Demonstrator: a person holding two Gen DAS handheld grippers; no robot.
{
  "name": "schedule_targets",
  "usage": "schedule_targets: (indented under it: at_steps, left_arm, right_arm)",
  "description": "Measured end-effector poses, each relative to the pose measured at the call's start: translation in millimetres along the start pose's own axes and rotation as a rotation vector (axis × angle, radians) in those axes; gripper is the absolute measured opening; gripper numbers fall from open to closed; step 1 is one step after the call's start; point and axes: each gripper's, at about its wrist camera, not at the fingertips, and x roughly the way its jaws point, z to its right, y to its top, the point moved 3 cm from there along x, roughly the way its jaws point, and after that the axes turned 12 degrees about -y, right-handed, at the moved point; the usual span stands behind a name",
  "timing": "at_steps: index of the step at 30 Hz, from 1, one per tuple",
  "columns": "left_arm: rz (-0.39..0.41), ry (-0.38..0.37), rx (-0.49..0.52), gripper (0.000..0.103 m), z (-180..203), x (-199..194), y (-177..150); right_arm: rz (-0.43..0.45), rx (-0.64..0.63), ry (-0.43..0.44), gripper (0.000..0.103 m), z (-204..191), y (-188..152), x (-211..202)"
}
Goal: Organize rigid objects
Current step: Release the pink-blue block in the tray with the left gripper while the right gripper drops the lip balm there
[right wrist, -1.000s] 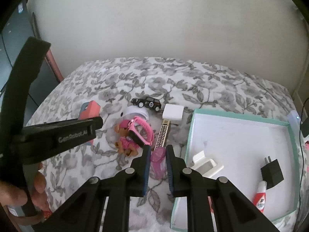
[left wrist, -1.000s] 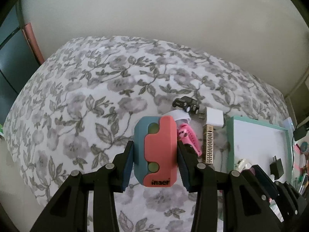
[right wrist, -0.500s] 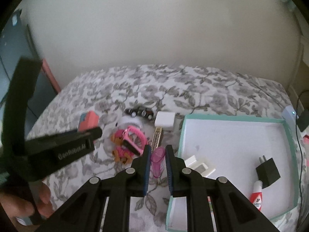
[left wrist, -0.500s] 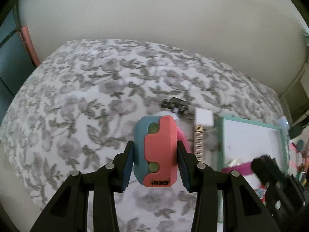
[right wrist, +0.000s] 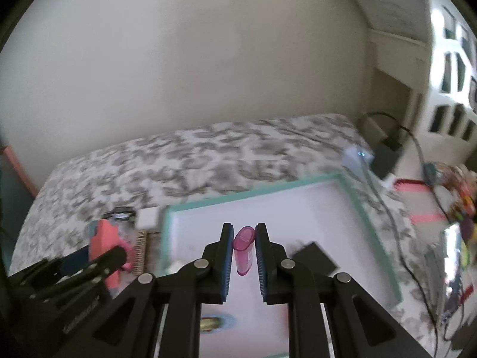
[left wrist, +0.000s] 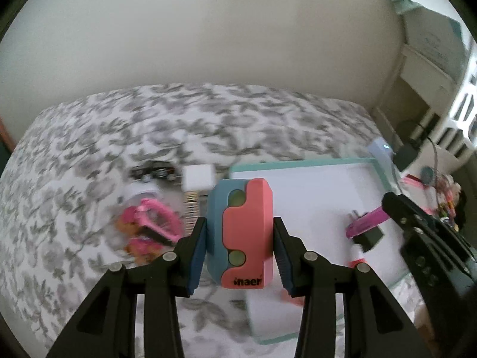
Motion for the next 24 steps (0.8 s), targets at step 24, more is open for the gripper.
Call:
schedule_targets:
  at_steps: [24]
  left_arm:
    - [-0.098,-0.131,0.039,0.044,38,46,-18]
  right_arm:
    - [-0.151,0.076,-0.09,0.016,40,-23,34]
